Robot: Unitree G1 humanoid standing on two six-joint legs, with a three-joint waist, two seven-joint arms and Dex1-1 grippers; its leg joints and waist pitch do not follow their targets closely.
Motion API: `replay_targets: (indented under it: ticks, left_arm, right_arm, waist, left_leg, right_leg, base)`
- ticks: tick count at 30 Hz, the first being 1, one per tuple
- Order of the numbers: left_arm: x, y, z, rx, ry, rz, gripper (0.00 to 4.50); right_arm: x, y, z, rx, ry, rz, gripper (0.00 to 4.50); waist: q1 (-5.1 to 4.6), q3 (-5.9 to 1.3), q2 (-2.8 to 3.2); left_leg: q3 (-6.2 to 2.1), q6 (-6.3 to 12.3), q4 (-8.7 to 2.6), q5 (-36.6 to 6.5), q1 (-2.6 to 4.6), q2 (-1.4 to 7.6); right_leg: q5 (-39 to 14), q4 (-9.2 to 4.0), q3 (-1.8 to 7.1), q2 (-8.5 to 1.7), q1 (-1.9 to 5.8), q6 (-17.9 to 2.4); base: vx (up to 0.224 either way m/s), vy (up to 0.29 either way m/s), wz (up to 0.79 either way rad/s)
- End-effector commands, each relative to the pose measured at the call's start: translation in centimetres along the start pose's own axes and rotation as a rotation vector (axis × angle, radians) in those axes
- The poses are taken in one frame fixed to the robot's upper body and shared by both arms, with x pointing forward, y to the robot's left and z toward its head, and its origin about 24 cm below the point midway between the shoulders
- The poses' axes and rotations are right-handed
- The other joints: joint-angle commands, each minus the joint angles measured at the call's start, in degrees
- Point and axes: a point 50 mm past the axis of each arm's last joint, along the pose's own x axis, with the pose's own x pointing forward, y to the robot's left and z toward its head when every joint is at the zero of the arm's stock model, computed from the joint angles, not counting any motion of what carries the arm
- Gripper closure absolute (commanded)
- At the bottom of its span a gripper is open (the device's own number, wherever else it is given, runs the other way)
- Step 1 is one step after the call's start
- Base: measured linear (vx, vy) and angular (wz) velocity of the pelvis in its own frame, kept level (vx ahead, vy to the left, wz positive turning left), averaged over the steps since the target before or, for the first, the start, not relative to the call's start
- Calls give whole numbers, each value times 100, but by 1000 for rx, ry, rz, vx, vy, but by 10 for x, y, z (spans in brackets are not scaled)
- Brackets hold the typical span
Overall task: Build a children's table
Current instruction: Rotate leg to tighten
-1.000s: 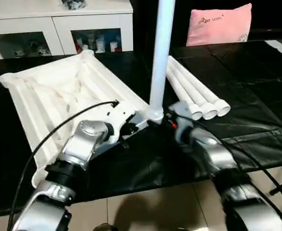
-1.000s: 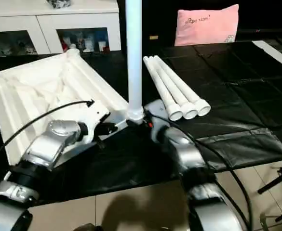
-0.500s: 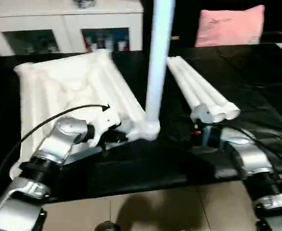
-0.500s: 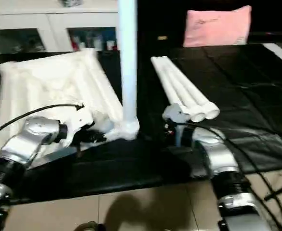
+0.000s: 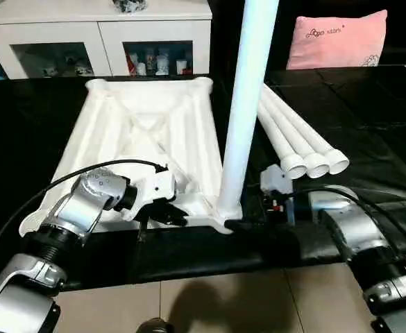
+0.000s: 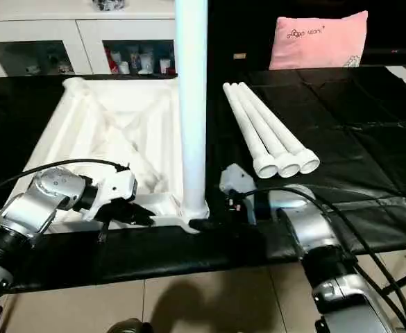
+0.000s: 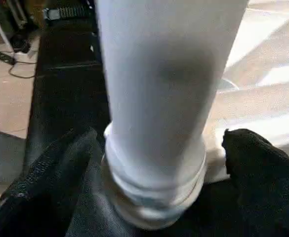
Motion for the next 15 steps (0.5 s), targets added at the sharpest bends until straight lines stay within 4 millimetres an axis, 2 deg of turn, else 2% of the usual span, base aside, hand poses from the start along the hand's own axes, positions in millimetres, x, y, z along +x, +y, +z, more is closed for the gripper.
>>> replay_targets:
  ticks: [1, 2, 6, 11, 15]
  left_arm:
    - [1, 1, 13, 75, 7, -46, 450]
    - [1, 1, 13, 76, 7, -46, 450]
    - [1, 1, 13, 78, 9, -51, 450]
    - [2, 1, 13, 78, 12, -58, 450]
    - [1, 0, 14, 78, 15, -62, 450]
  right_arm:
    - [0, -1, 2, -10, 7, 22, 42]
    - [0, -1, 2, -9, 7, 24, 67]
    - [2, 0, 1, 1, 11, 56, 87]
    - [3, 1, -1, 14, 18, 80, 140]
    - [5, 1, -1, 17, 11, 86, 163]
  waist:
    - [-30, -392, 1]
    - [-28, -391, -1]
    - [-27, -399, 0]
    - [-27, -400, -3]
    - [-24, -403, -3]
  left_leg:
    - [-24, 171, -415, -1450, 184, 202]
    - [-24, 160, -417, -1458, 184, 203]
    - [-24, 191, -408, -1390, 176, 200]
    - [-23, 192, -407, -1376, 183, 202]
    - [-23, 207, -403, -1339, 176, 198]
  right_leg:
    - [-583, -376, 163, -255, 227, -1461]
    - [-587, -376, 165, -254, 229, -1464]
    - [-486, -364, 161, -253, 238, -1475]
    - [-523, -363, 160, -253, 234, -1495]
    - [-441, -354, 158, -248, 242, -1503]
  base:
    - [0, 0, 0]
    - [0, 0, 0]
    - [0, 0, 0]
    - [0, 0, 0]
    - [0, 0, 0]
